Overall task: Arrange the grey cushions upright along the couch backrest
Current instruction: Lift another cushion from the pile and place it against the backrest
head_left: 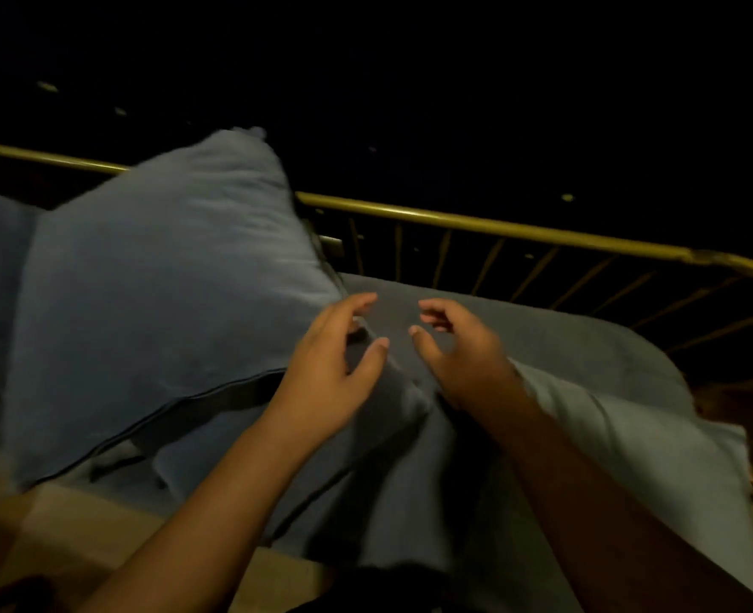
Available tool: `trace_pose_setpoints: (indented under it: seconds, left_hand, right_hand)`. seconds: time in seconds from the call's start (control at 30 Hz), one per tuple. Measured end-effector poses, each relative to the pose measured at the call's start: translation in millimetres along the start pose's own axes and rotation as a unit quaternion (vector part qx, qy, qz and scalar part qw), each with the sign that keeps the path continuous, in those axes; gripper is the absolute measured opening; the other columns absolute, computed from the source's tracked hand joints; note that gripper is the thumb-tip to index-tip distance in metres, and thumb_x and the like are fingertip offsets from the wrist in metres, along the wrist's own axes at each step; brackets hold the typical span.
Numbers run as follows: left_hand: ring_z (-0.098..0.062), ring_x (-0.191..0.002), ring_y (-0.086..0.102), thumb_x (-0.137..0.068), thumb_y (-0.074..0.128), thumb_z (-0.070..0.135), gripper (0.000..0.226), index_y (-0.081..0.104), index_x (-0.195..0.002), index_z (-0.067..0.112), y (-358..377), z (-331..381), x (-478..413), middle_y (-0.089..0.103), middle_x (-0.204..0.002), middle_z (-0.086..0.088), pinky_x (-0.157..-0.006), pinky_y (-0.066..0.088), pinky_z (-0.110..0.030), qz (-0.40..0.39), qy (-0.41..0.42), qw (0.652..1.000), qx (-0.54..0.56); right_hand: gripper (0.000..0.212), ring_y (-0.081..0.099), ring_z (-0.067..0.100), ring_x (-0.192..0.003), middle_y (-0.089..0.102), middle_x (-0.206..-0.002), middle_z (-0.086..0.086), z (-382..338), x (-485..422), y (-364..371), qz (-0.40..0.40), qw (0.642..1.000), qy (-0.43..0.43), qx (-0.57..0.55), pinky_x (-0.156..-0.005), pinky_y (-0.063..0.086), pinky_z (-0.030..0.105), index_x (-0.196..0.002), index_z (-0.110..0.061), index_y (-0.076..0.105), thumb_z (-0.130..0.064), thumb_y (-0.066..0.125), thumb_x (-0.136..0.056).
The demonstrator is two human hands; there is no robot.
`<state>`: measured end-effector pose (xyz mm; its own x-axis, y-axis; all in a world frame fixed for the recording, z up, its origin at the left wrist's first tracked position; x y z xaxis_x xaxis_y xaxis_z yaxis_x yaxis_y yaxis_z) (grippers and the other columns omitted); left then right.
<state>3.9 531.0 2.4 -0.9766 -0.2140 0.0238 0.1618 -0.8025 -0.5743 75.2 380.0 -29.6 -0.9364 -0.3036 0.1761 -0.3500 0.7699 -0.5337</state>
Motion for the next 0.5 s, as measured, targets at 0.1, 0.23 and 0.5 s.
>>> trace_pose_setpoints:
  seconds: [0.1, 0.23, 0.5]
  left_hand:
    - [-0.001, -0.106, 0.051, -0.083, 0.051, 0.039, 0.044, 0.051, -0.124, 0.025, -63, -12, -3, 0.055, -0.119, 0.009, -0.092, 0.04, -0.012, 0.053, 0.039, 0.997, -0.027]
    - [-0.02, -0.111, 0.052, -0.085, 0.054, 0.03, 0.042, 0.053, -0.125, 0.014, -141, -66, -16, 0.057, -0.121, -0.009, -0.096, 0.035, -0.019, 0.105, 0.031, 0.983, -0.149]
    - [-0.035, -0.121, 0.047, -0.088, 0.054, 0.043, 0.048, 0.052, -0.128, 0.016, -238, -195, -5, 0.048, -0.133, -0.016, -0.103, 0.038, -0.044, 0.183, -0.201, 0.946, -0.177]
  right_hand:
    - [0.028, 0.058, 0.011, -0.101, 0.063, -0.104, -0.003, -57, -15, 25, -0.023, 0.999, -0.042, -0.012, -0.089, 0.045, 0.025, -0.113, -0.016, 0.063, -0.024, 0.064, -0.087]
    - [0.029, 0.057, 0.012, -0.106, 0.061, -0.112, -0.003, -113, -43, 67, -0.076, 0.995, -0.059, 0.025, -0.088, 0.042, 0.024, -0.115, -0.019, 0.062, -0.029, 0.062, -0.089]
    - [0.065, 0.046, 0.036, -0.124, 0.046, -0.139, 0.011, -153, -122, 160, -0.147, 0.962, -0.085, 0.216, -0.105, 0.04, 0.046, -0.132, -0.025, 0.05, -0.061, 0.057, -0.078]
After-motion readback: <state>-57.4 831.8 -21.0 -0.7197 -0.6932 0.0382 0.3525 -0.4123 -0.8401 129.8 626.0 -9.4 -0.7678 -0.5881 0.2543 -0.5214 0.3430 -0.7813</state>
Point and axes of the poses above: each hand's wrist, its own x-axis away from the middle knuckle, its own y-axis out of the palm, z = x × y, the point moved 1 cm from there along -x, towards the middle knuckle
